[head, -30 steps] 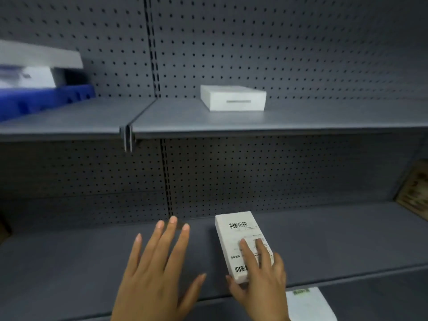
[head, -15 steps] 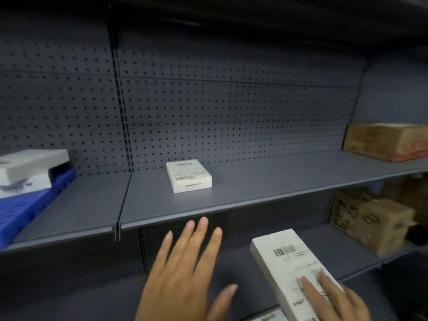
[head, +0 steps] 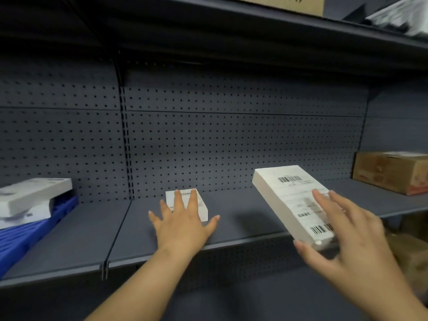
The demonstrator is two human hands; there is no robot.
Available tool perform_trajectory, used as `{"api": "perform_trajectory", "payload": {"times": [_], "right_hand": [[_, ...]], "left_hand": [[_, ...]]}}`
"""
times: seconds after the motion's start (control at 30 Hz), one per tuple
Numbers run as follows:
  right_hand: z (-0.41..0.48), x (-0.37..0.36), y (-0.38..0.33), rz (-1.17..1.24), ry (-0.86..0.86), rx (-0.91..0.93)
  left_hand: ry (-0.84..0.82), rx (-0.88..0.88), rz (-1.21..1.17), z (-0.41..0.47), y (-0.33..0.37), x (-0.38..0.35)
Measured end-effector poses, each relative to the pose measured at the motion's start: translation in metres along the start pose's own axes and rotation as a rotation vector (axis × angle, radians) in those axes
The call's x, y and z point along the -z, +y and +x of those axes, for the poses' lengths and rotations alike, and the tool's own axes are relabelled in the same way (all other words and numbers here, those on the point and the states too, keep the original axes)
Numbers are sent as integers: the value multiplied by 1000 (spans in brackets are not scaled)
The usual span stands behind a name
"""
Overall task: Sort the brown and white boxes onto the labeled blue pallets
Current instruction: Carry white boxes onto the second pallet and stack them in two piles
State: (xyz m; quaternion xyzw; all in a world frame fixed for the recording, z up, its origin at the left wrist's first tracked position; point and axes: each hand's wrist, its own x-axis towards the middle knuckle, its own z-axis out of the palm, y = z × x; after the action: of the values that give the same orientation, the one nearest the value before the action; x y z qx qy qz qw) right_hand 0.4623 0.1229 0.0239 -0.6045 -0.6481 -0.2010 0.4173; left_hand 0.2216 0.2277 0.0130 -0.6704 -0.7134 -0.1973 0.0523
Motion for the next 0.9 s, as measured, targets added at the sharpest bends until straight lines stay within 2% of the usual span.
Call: {"api": "perform_trajectory", "payload": {"times": [0.2, 0.43, 0.73, 0.9], "right_hand": [[48, -47, 17, 78, -29, 29], [82, -102, 38, 115, -60, 88], [100, -140, 50, 185, -87, 86], [106, -148, 49, 223, -99, 80]], "left_hand": [[-103, 175, 18, 47, 11, -25], [-130, 325, 55, 79, 19, -43], [-138, 381, 61, 92, 19, -51], [-37, 350, 22, 83, 17, -41]]}}
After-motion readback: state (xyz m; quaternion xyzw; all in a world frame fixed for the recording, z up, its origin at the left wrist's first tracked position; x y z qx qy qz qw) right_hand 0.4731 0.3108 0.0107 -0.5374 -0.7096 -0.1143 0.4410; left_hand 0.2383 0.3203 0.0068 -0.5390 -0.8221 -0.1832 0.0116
